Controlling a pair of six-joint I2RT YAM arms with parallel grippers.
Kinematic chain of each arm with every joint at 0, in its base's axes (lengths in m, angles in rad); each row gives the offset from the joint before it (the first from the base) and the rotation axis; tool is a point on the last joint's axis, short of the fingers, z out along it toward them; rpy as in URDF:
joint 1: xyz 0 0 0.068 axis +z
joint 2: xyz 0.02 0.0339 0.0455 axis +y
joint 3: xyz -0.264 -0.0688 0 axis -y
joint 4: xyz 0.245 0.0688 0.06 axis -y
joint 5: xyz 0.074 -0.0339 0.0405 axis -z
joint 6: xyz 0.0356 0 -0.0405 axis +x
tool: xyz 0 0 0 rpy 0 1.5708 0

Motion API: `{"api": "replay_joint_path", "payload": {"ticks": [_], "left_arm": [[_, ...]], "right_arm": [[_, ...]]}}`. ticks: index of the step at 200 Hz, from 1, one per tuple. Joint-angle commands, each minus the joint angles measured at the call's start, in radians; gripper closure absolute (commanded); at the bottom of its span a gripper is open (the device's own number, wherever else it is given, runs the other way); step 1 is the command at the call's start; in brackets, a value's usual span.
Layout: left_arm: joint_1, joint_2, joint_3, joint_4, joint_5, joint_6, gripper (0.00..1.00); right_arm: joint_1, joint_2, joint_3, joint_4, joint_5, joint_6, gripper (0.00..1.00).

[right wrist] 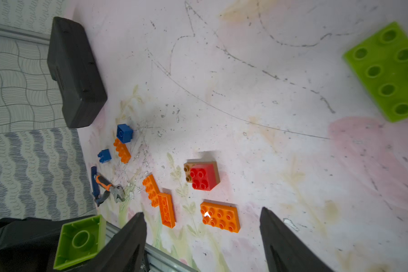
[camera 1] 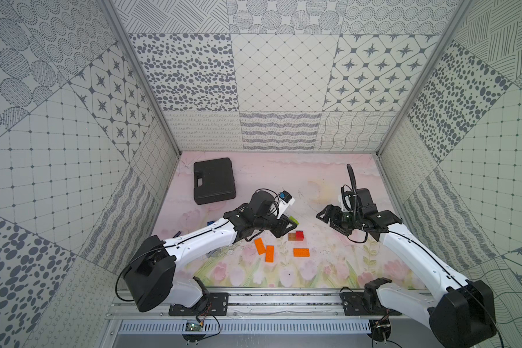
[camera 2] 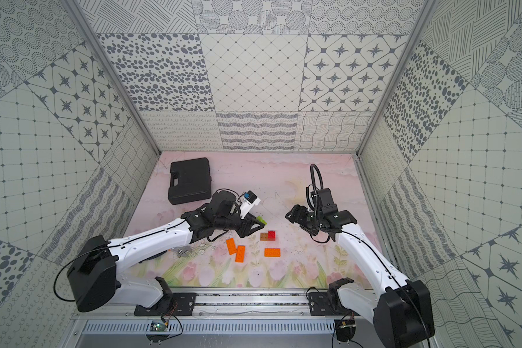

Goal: Assemble the number 5 with lego
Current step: Pick up the lego brick from the center of the board, then place the lego brick at the center of the board.

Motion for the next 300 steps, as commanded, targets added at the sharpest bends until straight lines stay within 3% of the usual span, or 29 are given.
{"api": "replay_joint_path", "payload": {"ticks": [1, 51, 58, 89, 122, 158, 242, 300], "left_arm": [[-0.092, 0.075, 0.118, -0.420, -0.050, -0.285, 0.90], [-0.207, 0.342, 0.439, -0.602, -0.050, -0.413, 0.90], [-0.220, 0.383, 0.484, -0.622, -0.040, -0.418, 0.85], [-0.254, 0.546, 0.642, -0.686, -0.009, -0.465, 0.87], [-0.262, 0.699, 0.781, -0.708, 0.048, -0.522, 0.87], [-0.269, 0.848, 0.968, -0.842, 0.019, -0.513, 0.85], [-0.272, 0.965, 1.103, -0.929, -0.021, -0.515, 0.81], [-0.272, 0.991, 1.129, -0.952, -0.037, -0.522, 0.77]], "right_arm": [[-0.025, -0.057, -0.033, -0.062, 0.163, -0.014, 0.17], [-0.190, -0.114, -0.136, -0.104, 0.188, 0.010, 0.14], [-0.216, -0.118, -0.145, -0.110, 0.175, 0.004, 0.14], [-0.326, -0.175, -0.194, -0.096, 0.085, -0.004, 0.18], [-0.347, -0.257, -0.213, -0.099, 0.081, -0.014, 0.17], [-0.349, -0.292, -0.246, -0.098, 0.058, -0.003, 0.16], [-0.349, -0.291, -0.246, -0.136, 0.078, -0.052, 0.01], [-0.354, -0.269, -0.232, -0.149, 0.062, -0.050, 0.01]]}}
